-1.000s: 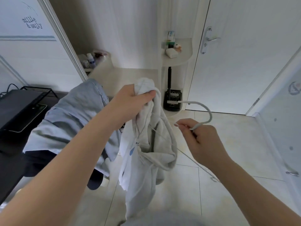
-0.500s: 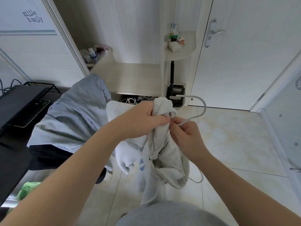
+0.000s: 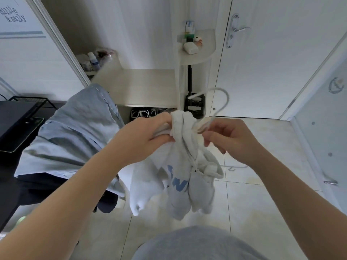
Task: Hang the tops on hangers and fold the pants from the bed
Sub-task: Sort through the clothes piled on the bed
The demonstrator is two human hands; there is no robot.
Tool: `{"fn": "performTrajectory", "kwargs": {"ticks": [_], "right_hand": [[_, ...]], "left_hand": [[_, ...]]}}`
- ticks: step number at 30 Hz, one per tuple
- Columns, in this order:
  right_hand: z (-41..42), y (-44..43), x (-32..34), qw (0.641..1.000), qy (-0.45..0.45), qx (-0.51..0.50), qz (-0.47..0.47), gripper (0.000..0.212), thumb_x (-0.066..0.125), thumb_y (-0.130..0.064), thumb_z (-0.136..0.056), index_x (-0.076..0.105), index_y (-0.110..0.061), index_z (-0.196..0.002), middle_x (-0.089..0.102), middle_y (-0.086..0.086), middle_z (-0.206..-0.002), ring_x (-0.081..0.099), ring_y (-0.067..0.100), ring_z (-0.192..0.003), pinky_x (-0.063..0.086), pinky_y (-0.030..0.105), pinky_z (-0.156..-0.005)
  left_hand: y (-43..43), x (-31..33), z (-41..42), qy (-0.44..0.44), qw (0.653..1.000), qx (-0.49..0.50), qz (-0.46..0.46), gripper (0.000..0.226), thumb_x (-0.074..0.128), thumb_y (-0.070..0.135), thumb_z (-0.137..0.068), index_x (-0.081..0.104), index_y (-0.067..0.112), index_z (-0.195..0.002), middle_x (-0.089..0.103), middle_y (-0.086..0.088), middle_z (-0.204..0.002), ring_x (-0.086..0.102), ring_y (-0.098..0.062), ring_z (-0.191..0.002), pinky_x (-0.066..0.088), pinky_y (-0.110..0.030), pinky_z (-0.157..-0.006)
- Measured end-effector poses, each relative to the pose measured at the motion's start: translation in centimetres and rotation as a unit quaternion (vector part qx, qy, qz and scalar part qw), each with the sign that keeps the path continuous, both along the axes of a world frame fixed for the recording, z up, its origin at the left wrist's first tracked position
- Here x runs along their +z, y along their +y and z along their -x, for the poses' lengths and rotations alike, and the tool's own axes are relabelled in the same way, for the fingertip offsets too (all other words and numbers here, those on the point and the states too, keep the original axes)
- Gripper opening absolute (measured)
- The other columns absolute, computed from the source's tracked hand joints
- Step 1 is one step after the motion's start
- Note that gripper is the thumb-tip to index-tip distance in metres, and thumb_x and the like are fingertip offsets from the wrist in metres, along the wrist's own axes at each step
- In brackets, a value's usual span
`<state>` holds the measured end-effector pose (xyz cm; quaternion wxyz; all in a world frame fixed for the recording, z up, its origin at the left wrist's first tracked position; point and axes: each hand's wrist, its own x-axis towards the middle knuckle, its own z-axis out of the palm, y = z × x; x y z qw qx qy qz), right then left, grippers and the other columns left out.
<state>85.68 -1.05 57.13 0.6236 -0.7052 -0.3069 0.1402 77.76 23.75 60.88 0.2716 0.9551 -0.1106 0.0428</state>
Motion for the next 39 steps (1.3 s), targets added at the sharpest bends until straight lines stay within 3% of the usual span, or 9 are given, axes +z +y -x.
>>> {"fn": "performTrajectory", "kwargs": {"ticks": [6,16,20,22,24,27,31,34,39], "right_hand": [[-1.0,-3.8,-2.2,0.990,-0.019,-0.086,0.113,0.037,0.060,-0.014,-0.099,0.074,-0.040,-0.076,0.059,-0.009,-0.059,0.049,0.006,-0.058,0.039,0.017,-0.060],[-0.2,-2.6,-1.1,0.987,-0.101,-0.032,0.124,0.028,0.059,-0.018,-0.099,0.071,-0.038,-0.084,0.062,-0.004,-0.067,0.051,0.001,-0.056,0.037,0.009,-0.059],[1.0,-2.1,-2.5,0.957,-0.198,-0.152,0.148,0.022,0.064,-0.013,-0.096,0.069,-0.029,-0.110,0.066,-0.011,-0.112,0.057,0.010,-0.113,0.044,0.036,-0.101],[2.4,-1.7,-3.6,0.921,-0.289,-0.238,0.102,0.027,0.064,-0.013,-0.093,0.065,-0.014,-0.120,0.057,-0.004,-0.125,0.053,0.021,-0.121,0.042,0.045,-0.105],[3.8,-1.1,-4.9,0.929,-0.297,-0.208,0.072,0.033,0.062,-0.019,-0.091,0.060,-0.015,-0.124,0.056,-0.005,-0.124,0.054,0.018,-0.117,0.045,0.038,-0.101],[5.4,0.3,-6.5,0.979,-0.140,-0.046,0.142,0.048,0.064,-0.034,-0.090,0.045,-0.039,-0.133,0.052,-0.016,-0.128,0.051,0.008,-0.120,0.042,0.024,-0.099],[5.2,2.0,-9.0,0.971,-0.104,-0.024,0.216,0.017,0.069,-0.032,-0.090,0.055,-0.032,-0.098,0.058,-0.019,-0.088,0.054,0.001,-0.085,0.040,0.018,-0.073],[4.6,2.1,-10.8,0.965,-0.057,-0.019,0.254,0.020,0.068,-0.030,-0.090,0.051,-0.027,-0.081,0.057,-0.011,-0.069,0.054,0.005,-0.065,0.037,0.016,-0.056],[3.7,0.3,-13.8,0.927,-0.045,0.034,0.372,0.022,0.067,-0.039,-0.088,0.051,-0.033,-0.074,0.056,-0.008,-0.068,0.052,0.006,-0.067,0.037,0.017,-0.068]], "left_hand": [[0.6,-1.0,0.6,-0.004,0.994,0.064,0.093,0.022,0.067,0.046,-0.087,0.057,0.045,-0.107,0.070,0.012,-0.088,0.064,-0.014,-0.074,0.049,-0.027,-0.066],[-2.7,-2.6,0.7,-0.020,0.988,0.052,0.141,0.011,0.064,0.019,-0.097,0.073,0.015,-0.102,0.067,0.002,-0.072,0.063,-0.021,-0.068,0.055,-0.033,-0.070],[-3.0,-3.5,1.2,-0.017,0.980,0.092,0.175,0.015,0.064,0.019,-0.096,0.070,0.006,-0.097,0.067,-0.013,-0.077,0.061,-0.029,-0.070,0.052,-0.041,-0.069],[-3.4,-3.9,1.6,-0.032,0.970,0.137,0.198,0.017,0.064,0.018,-0.096,0.067,0.002,-0.091,0.062,-0.015,-0.072,0.050,-0.017,-0.059,0.046,-0.031,-0.058],[-3.6,-3.9,1.9,-0.048,0.958,0.172,0.225,0.015,0.064,0.015,-0.096,0.066,0.005,-0.086,0.057,-0.007,-0.065,0.041,-0.006,-0.056,0.038,-0.022,-0.055],[-4.1,-3.7,2.1,-0.062,0.949,0.189,0.246,0.015,0.064,0.013,-0.095,0.064,0.012,-0.081,0.054,0.005,-0.062,0.042,0.000,-0.057,0.039,-0.013,-0.056],[-4.8,-3.4,2.0,-0.079,0.941,0.197,0.262,0.031,0.064,0.010,-0.095,0.055,0.027,-0.070,0.051,0.019,-0.058,0.041,0.003,-0.056,0.038,-0.009,-0.056],[-4.7,-3.4,2.2,-0.074,0.939,0.201,0.269,0.028,0.065,0.010,-0.094,0.058,0.027,-0.073,0.052,0.015,-0.060,0.041,0.002,-0.058,0.037,-0.011,-0.057],[-3.5,-3.7,2.8,-0.057,0.943,0.189,0.268,0.007,0.066,0.010,-0.094,0.070,0.014,-0.091,0.064,-0.002,-0.076,0.049,-0.004,-0.066,0.046,-0.021,-0.064]]}}
